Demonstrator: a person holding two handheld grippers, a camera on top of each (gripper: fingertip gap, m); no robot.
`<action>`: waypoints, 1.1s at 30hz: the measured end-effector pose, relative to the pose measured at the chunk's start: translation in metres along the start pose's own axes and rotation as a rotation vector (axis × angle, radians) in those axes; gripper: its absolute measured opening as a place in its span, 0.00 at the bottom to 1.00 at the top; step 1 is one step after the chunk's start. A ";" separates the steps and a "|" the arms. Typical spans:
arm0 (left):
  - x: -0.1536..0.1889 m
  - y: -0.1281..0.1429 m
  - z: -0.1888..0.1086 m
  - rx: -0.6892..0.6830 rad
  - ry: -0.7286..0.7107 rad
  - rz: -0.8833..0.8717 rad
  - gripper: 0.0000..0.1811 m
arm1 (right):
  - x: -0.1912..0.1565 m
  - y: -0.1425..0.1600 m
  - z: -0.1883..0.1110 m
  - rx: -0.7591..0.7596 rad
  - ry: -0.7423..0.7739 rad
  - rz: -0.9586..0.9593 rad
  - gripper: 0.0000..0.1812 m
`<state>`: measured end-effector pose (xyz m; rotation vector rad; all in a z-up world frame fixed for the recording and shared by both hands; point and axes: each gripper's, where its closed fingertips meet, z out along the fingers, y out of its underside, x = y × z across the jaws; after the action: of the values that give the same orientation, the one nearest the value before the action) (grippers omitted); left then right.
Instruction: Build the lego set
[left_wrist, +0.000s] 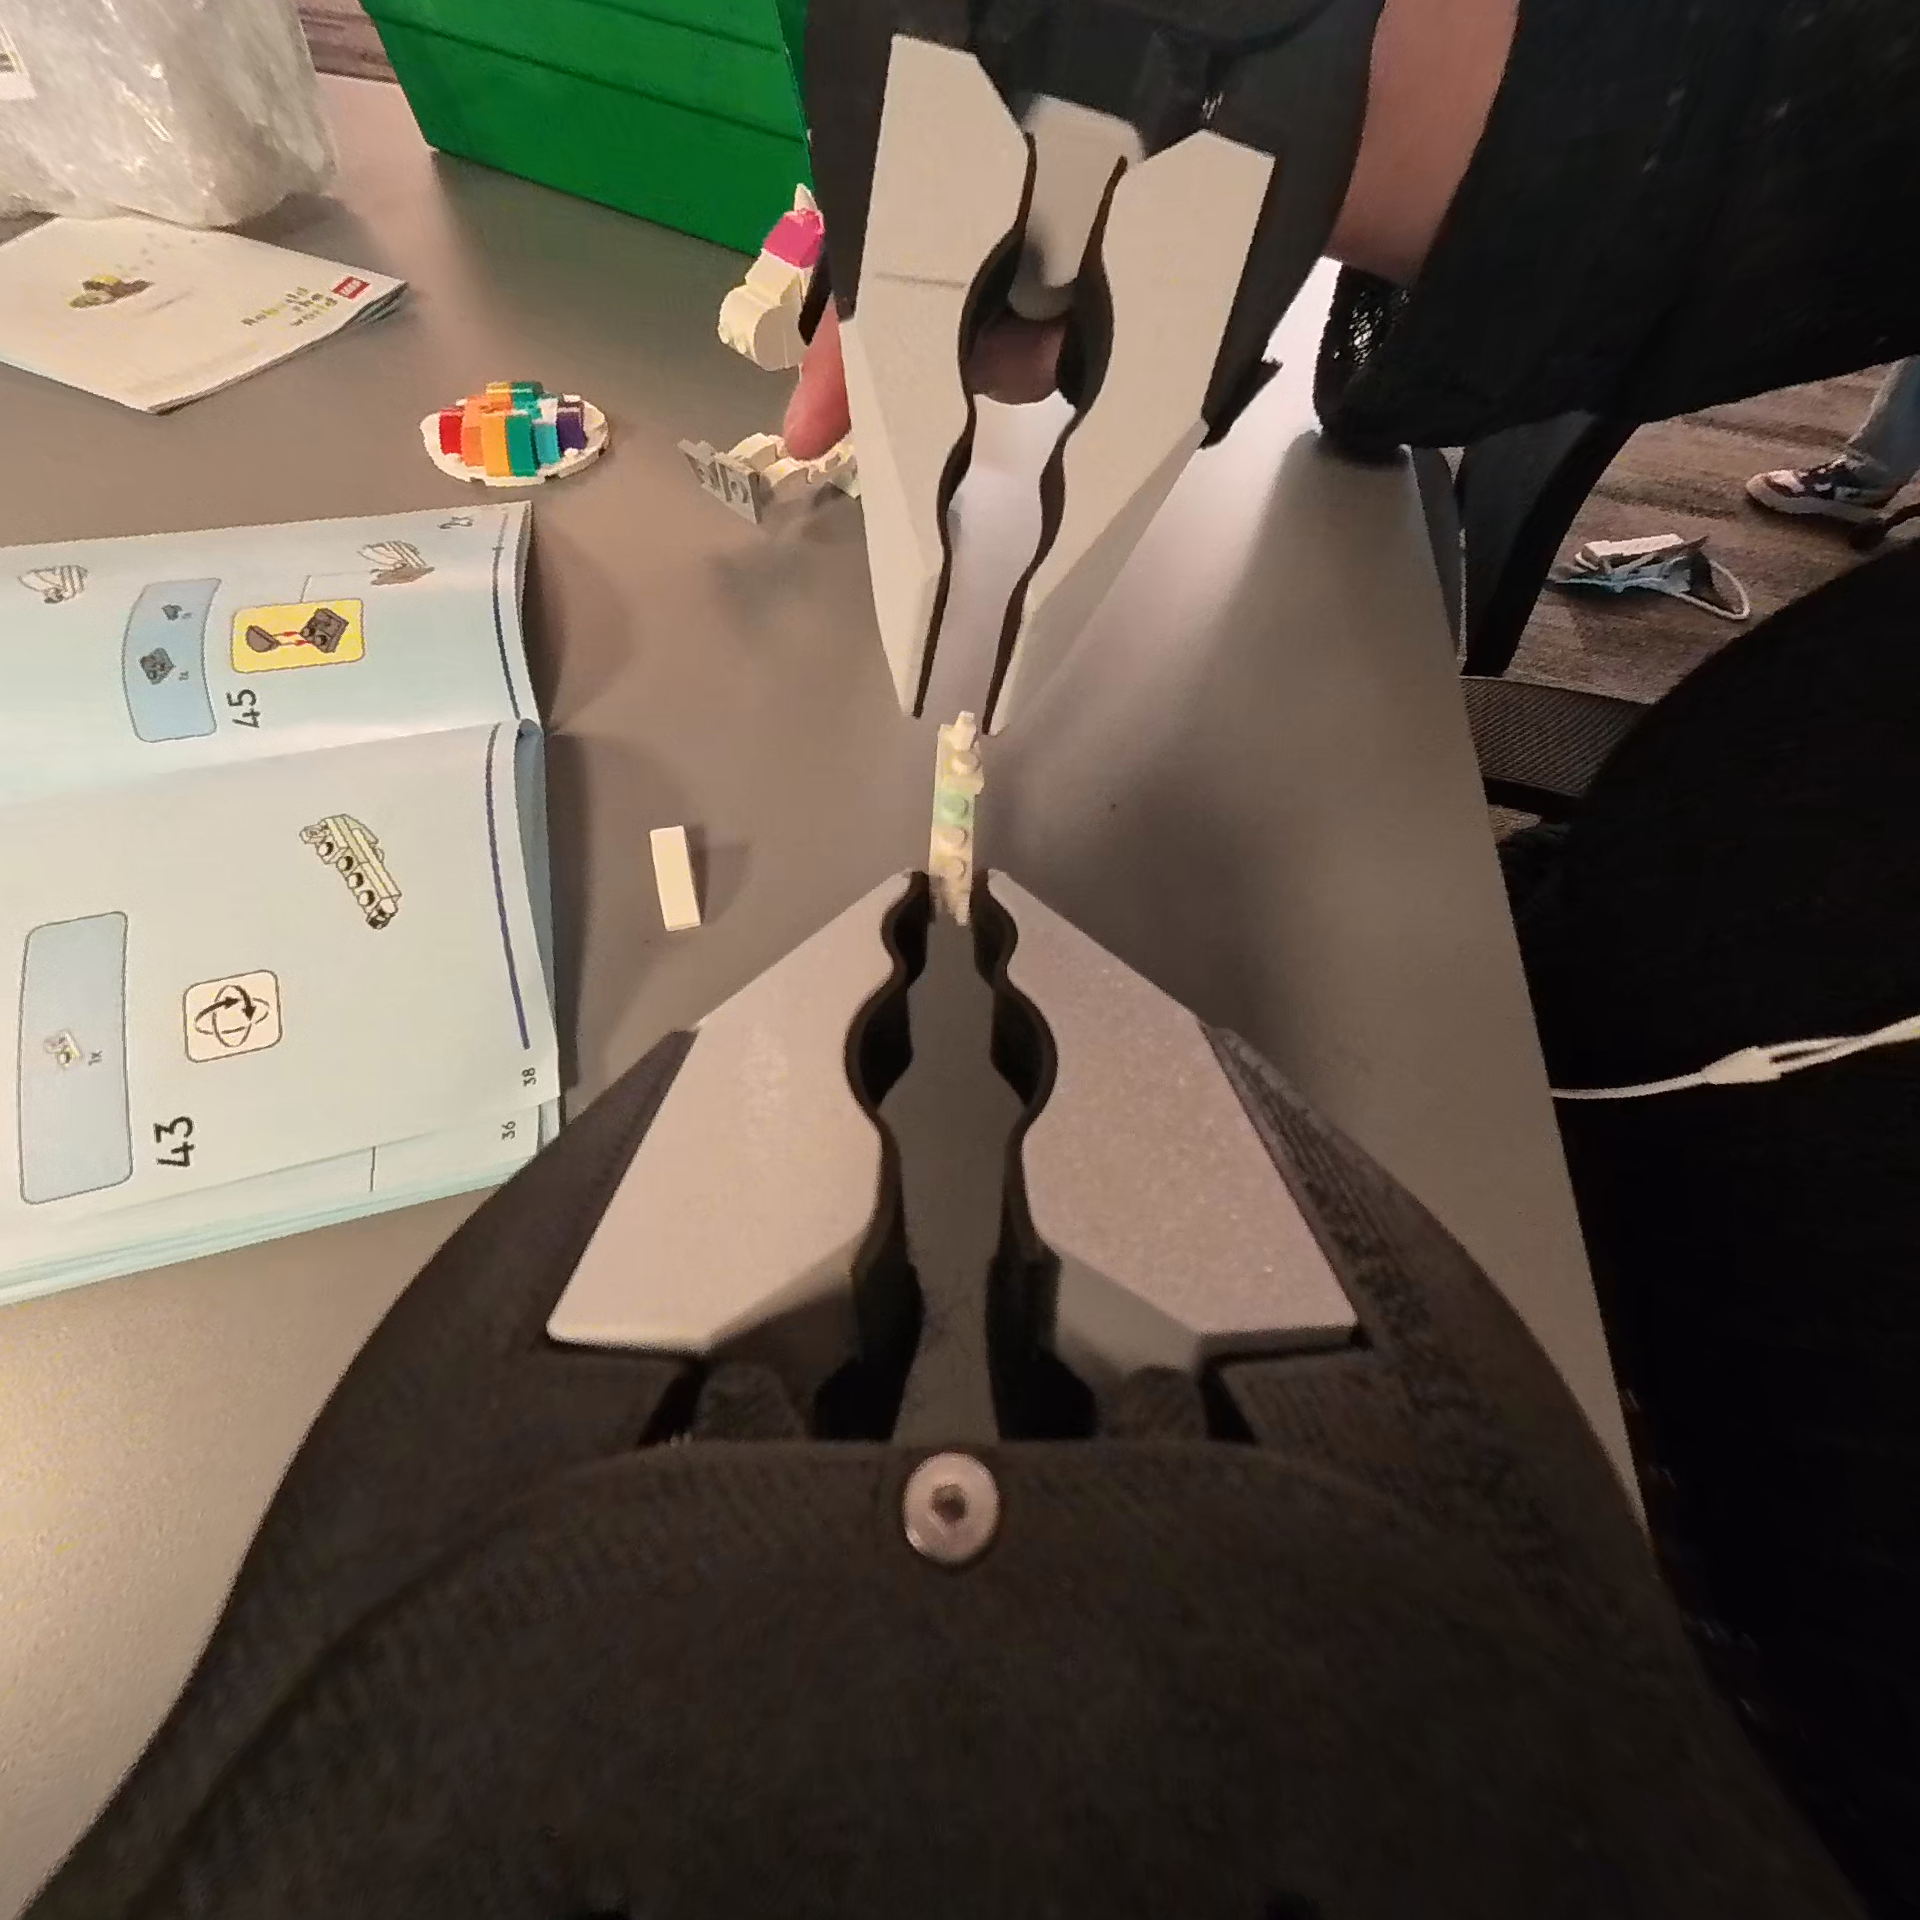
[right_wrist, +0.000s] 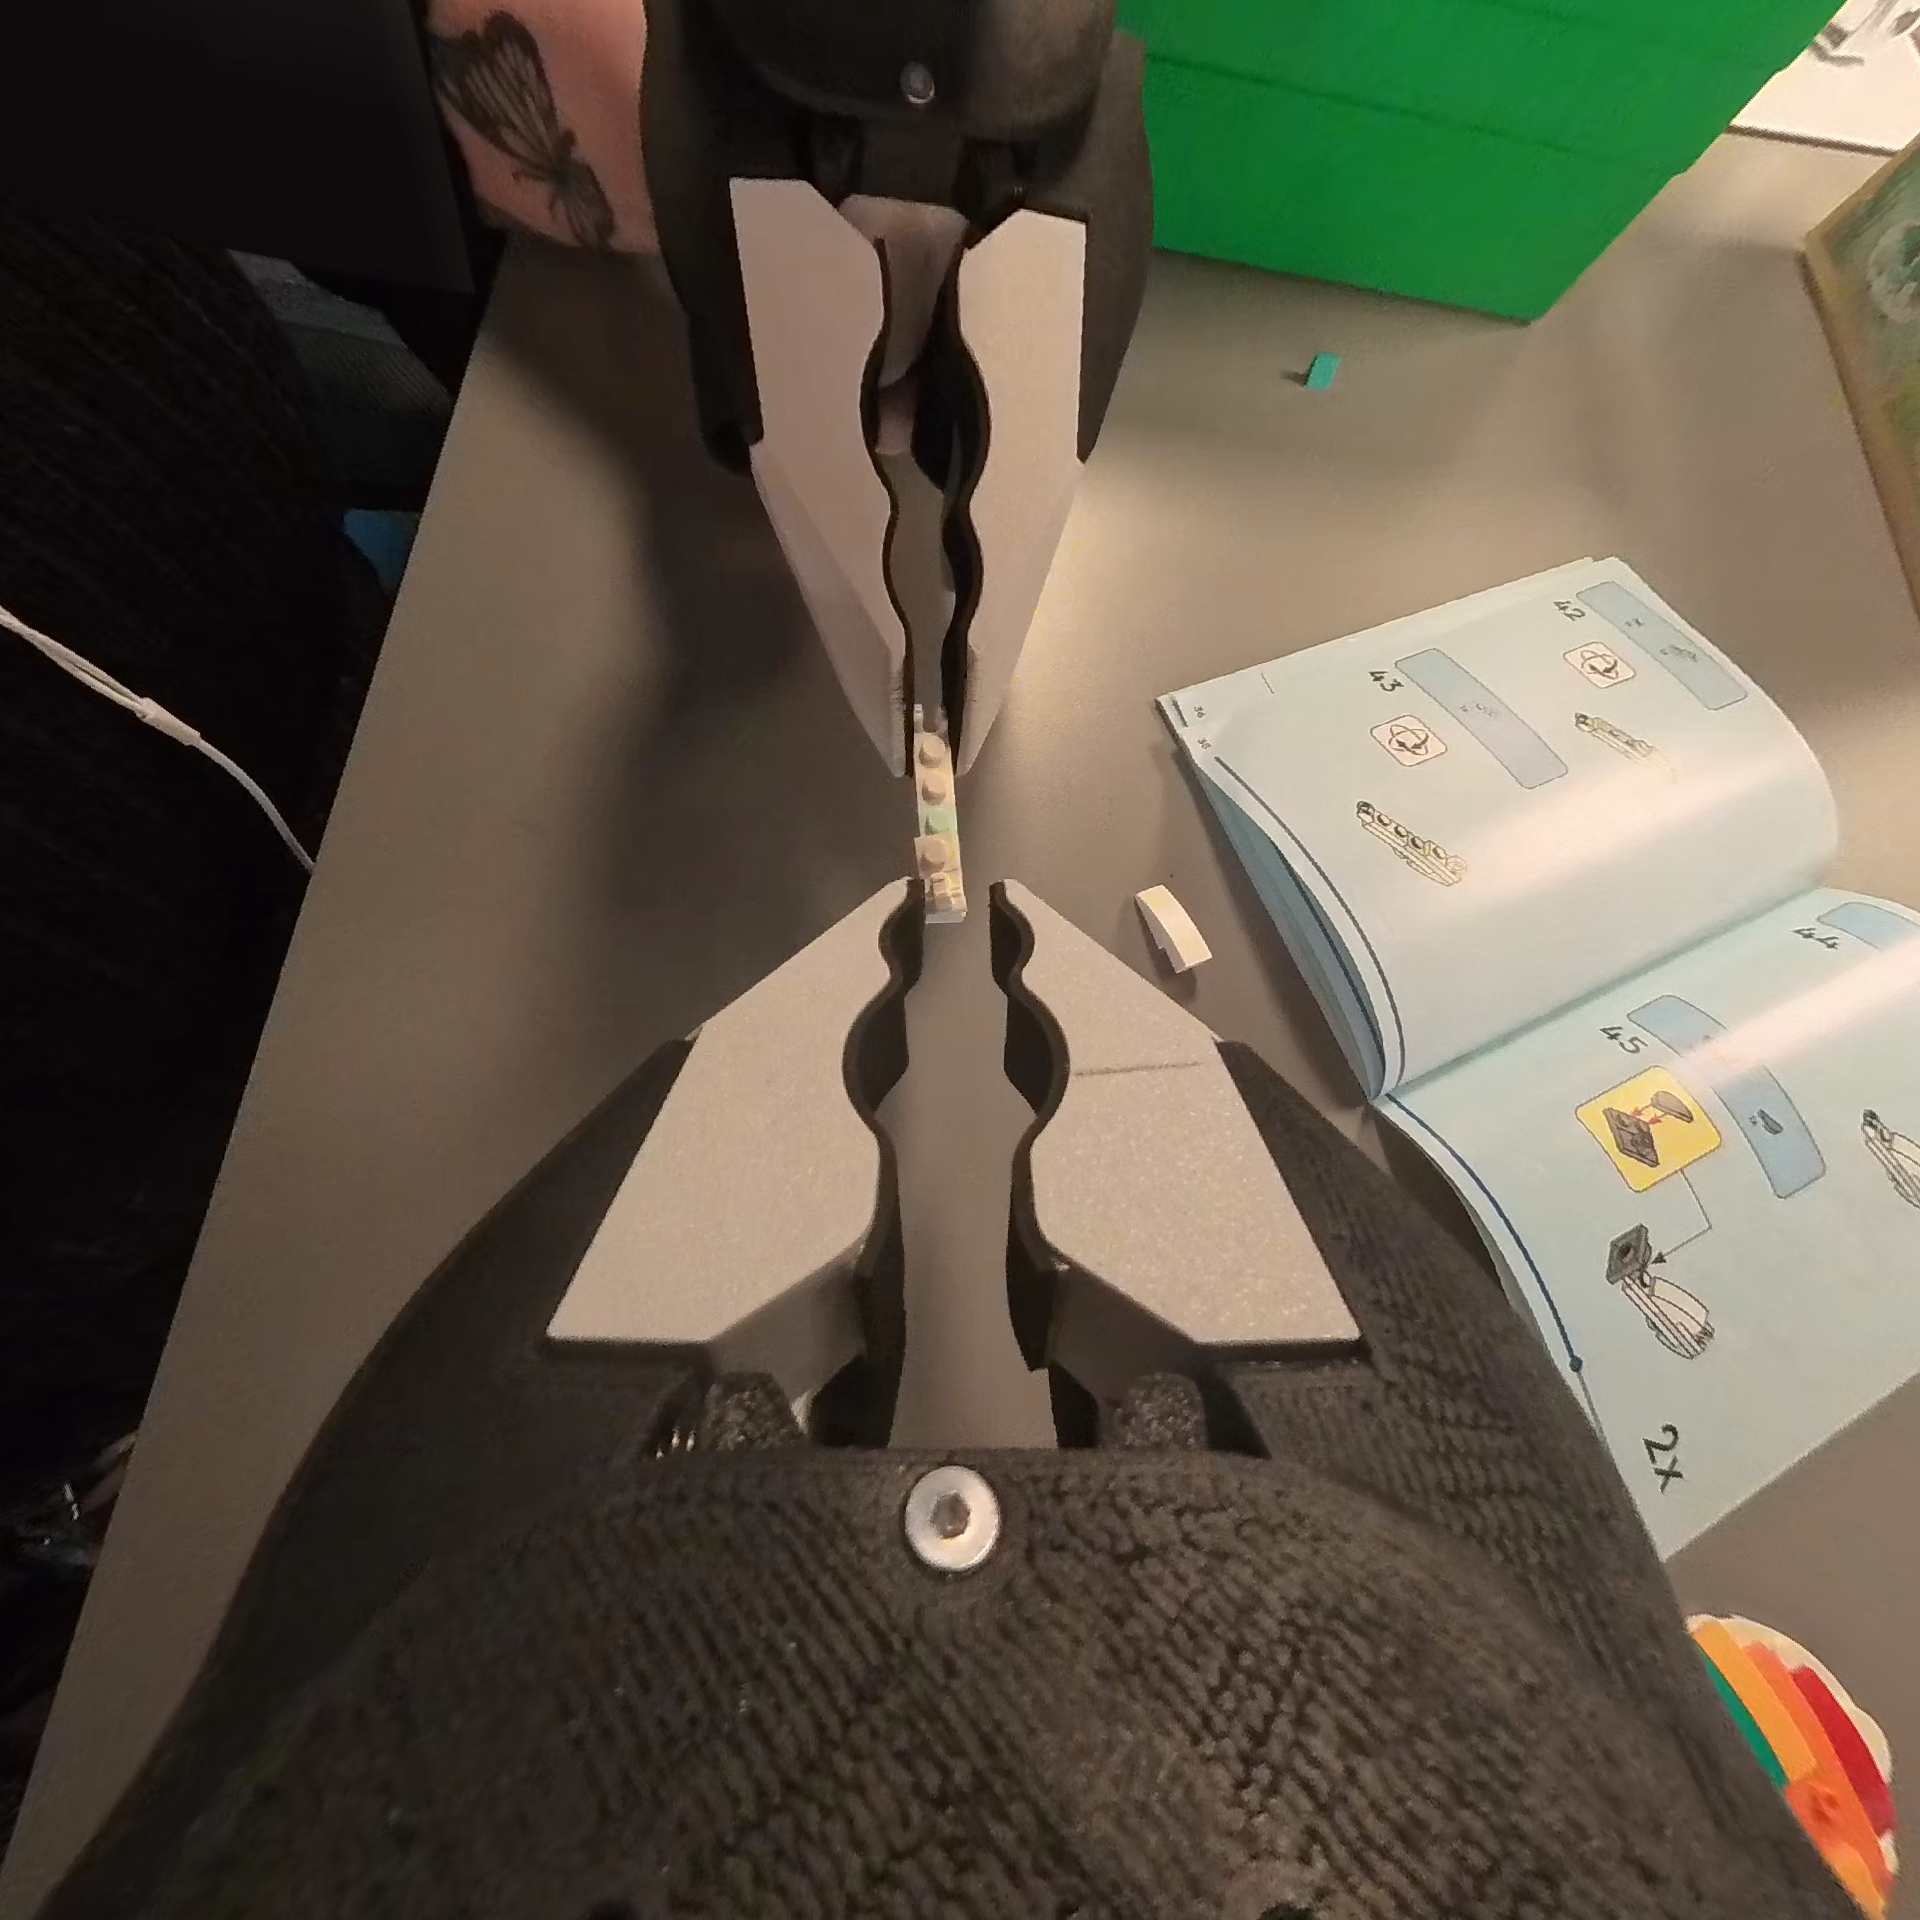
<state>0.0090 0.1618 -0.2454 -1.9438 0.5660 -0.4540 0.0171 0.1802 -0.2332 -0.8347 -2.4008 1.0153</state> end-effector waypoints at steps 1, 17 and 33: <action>-0.001 0.000 0.000 -0.003 -0.006 -0.002 0.04 | 0.000 0.000 0.000 -0.002 0.001 -0.001 0.06; -0.022 0.000 -0.005 0.027 -0.072 -0.156 0.04 | 0.018 -0.013 0.019 -0.097 0.649 -0.809 0.24; -0.025 -0.003 -0.008 0.058 -0.056 -0.216 0.04 | 0.046 -0.008 0.038 -0.301 0.911 -1.119 0.08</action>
<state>-0.0153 0.1709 -0.2408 -1.9639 0.3048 -0.5437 -0.0413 0.1869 -0.2467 0.0884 -1.7157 -0.1716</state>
